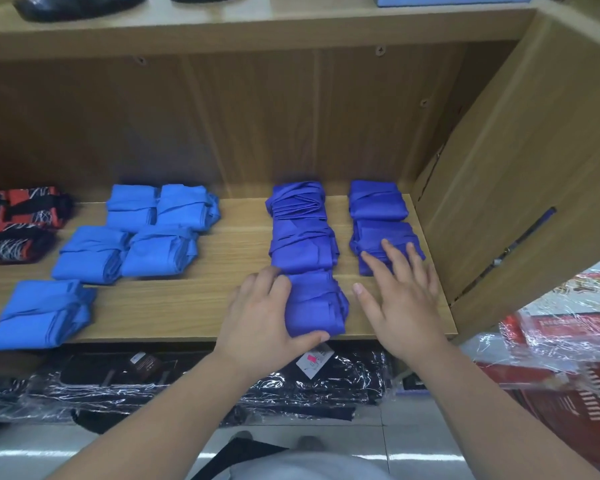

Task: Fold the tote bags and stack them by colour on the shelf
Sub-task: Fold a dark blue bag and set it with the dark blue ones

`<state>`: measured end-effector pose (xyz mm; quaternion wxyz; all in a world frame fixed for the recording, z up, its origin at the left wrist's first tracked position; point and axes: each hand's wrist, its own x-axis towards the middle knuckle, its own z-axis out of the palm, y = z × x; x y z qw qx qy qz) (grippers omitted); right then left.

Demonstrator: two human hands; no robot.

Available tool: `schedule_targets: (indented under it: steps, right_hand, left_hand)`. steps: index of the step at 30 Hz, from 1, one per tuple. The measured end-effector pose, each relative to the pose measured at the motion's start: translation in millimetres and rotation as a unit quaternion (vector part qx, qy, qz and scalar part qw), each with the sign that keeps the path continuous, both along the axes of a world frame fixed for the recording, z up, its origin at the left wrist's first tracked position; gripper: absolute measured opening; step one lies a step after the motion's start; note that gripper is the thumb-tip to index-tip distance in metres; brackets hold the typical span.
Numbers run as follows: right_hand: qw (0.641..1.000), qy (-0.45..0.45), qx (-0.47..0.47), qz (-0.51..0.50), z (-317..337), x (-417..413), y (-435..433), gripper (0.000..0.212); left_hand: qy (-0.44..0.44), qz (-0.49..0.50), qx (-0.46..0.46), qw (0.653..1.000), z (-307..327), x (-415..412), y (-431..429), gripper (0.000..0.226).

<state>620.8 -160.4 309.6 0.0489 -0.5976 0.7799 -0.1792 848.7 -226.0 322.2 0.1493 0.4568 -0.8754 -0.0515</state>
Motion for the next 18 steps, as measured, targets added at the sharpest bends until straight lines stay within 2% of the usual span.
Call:
schedule_targets:
  steps: [4,7,14,18]
  right_hand:
    - [0.997,-0.020,-0.057,0.040,17.8,27.3,-13.6,0.063]
    - [0.991,-0.029,-0.084,0.104,30.1,64.8,-34.8,0.060]
    - [0.963,-0.034,-0.005,0.266,39.9,177.4,-84.9,0.071]
    - [0.960,-0.019,0.059,0.271,42.1,228.2,-113.4,0.085]
  left_hand:
    - [0.008,0.002,0.013,1.000,9.8,18.4,-3.3,0.086]
    - [0.029,0.037,0.011,0.999,16.6,56.4,-9.3,0.080]
    - [0.039,0.219,-0.047,0.974,30.9,210.2,-35.4,0.067]
    - [0.065,0.310,0.018,0.948,26.1,290.5,-54.2,0.074]
